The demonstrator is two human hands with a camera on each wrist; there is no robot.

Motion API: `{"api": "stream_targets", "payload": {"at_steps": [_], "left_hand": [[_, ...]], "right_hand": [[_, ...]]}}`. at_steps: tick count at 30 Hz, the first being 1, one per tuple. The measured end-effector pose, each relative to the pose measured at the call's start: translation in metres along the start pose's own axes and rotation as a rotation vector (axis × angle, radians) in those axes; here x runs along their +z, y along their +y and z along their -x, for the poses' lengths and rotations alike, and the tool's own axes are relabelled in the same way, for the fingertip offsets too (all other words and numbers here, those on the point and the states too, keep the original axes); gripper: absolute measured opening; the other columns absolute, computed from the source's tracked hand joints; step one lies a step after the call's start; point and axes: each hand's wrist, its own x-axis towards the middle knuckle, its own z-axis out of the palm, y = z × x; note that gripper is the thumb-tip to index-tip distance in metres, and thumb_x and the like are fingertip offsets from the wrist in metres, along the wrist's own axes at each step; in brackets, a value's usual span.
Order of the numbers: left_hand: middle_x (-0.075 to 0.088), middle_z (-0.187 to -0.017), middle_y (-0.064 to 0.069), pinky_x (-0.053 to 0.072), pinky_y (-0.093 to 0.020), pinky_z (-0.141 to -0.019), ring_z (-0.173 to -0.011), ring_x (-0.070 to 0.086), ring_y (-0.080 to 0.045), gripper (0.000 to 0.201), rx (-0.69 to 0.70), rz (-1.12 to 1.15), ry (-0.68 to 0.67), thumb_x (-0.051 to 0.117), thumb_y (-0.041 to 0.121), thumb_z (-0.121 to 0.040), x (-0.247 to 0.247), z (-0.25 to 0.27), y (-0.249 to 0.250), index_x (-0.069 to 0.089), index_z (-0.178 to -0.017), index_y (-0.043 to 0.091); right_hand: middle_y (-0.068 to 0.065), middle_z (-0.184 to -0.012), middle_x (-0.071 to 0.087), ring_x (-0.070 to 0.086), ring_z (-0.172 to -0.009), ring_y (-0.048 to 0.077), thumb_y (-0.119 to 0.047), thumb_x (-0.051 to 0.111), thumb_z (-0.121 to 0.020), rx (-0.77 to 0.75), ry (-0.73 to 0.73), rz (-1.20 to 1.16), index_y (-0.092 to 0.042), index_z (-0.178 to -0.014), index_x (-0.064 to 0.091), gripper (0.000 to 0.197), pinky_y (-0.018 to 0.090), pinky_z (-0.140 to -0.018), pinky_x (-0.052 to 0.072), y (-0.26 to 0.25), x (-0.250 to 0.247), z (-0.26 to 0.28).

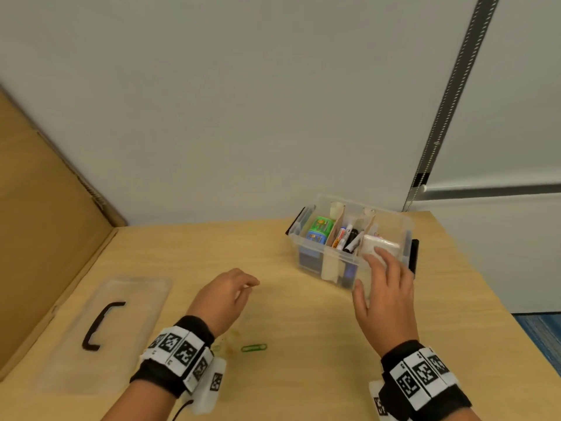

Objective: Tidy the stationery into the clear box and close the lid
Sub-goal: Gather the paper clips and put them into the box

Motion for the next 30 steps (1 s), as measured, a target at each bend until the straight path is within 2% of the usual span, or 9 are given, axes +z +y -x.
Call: {"api": "stream_targets", "payload": {"at_steps": [2,5,10,14,19,21,23,26,30], "left_hand": [[0.058,-0.107,0.012,0.048,-0.022,-0.080,-0.091,0.057,-0.003,0.019,-0.140,-0.023,-0.058,0.048,0.031,-0.096,-0.007,0.018,-0.027,0.061,-0.110,0.030],[0.056,-0.100,0.013,0.045,-0.020,-0.073,-0.085,0.057,-0.005,0.013,-0.304,-0.064,-0.187,0.054,0.039,-0.091,-0.012,0.042,-0.058,0.060,-0.100,0.031],[0.061,-0.089,0.011,0.048,-0.024,-0.074,-0.082,0.058,-0.008,0.036,-0.448,-0.033,-0.401,0.070,0.059,-0.069,-0.001,0.073,-0.086,0.058,-0.086,0.029],[0.062,-0.087,0.010,0.050,-0.028,-0.077,-0.081,0.059,-0.010,0.045,-0.447,0.052,-0.434,0.074,0.061,-0.061,0.015,0.082,-0.087,0.055,-0.084,0.027],[0.060,-0.080,0.011,0.048,-0.026,-0.074,-0.080,0.060,-0.010,0.018,-0.382,0.121,-0.332,0.070,0.040,-0.078,0.021,0.084,-0.092,0.056,-0.081,0.027],[0.061,-0.080,0.012,0.051,-0.026,-0.076,-0.082,0.062,-0.010,0.007,-0.335,0.107,-0.303,0.065,0.034,-0.081,0.020,0.083,-0.092,0.060,-0.082,0.028],[0.062,-0.082,0.012,0.051,-0.027,-0.076,-0.083,0.062,-0.010,0.003,-0.291,0.074,-0.294,0.061,0.030,-0.082,0.019,0.083,-0.091,0.062,-0.083,0.028],[0.056,-0.079,0.013,0.050,-0.026,-0.076,-0.079,0.058,-0.011,0.005,-0.229,0.004,-0.310,0.059,0.027,-0.082,0.019,0.082,-0.091,0.061,-0.087,0.028],[0.049,-0.078,0.014,0.044,-0.023,-0.072,-0.078,0.052,-0.010,0.013,-0.130,0.013,-0.324,0.055,0.022,-0.084,0.022,0.080,-0.096,0.057,-0.097,0.024]], "right_hand": [[0.003,-0.122,0.049,0.040,-0.113,0.020,-0.026,0.053,-0.088,-0.067,-0.085,-0.071,-0.016,-0.120,0.053,0.034,0.037,-0.095,0.045,-0.023,0.012,0.012],[-0.007,-0.109,0.048,0.043,-0.102,0.011,-0.030,0.053,-0.091,-0.132,-0.366,-0.168,-0.021,-0.111,0.056,0.022,0.024,-0.085,0.043,-0.054,0.034,0.029],[-0.006,-0.121,0.044,0.044,-0.111,0.014,-0.027,0.051,-0.092,-0.241,-0.867,-0.175,-0.021,-0.124,0.049,0.033,0.024,-0.094,0.041,-0.101,0.070,0.049],[0.003,-0.121,0.048,0.044,-0.110,0.020,-0.009,0.042,-0.093,-0.240,-0.914,-0.023,-0.012,-0.119,0.051,0.027,0.027,-0.085,0.041,-0.127,0.087,0.057],[0.011,-0.120,0.051,0.048,-0.112,0.025,-0.009,0.042,-0.091,-0.149,-0.954,0.127,-0.007,-0.119,0.050,0.029,0.028,-0.081,0.040,-0.143,0.092,0.058],[0.011,-0.115,0.053,0.050,-0.106,0.024,-0.009,0.041,-0.091,-0.090,-0.968,0.135,-0.008,-0.115,0.051,0.026,0.028,-0.083,0.042,-0.146,0.090,0.056],[0.005,-0.095,0.053,0.051,-0.086,0.019,-0.013,0.045,-0.089,0.007,-0.961,0.039,-0.015,-0.097,0.051,0.009,0.024,-0.073,0.042,-0.143,0.090,0.055],[0.004,-0.082,0.056,0.051,-0.068,0.013,-0.012,0.054,-0.086,0.336,-0.911,-0.428,-0.018,-0.088,0.055,0.006,0.021,-0.062,0.046,-0.130,0.094,0.061],[0.011,-0.071,0.051,0.051,-0.060,0.018,0.006,0.030,-0.088,0.780,-0.852,-1.144,-0.006,-0.087,0.053,0.025,0.028,-0.056,0.047,-0.131,0.091,0.068]]}}
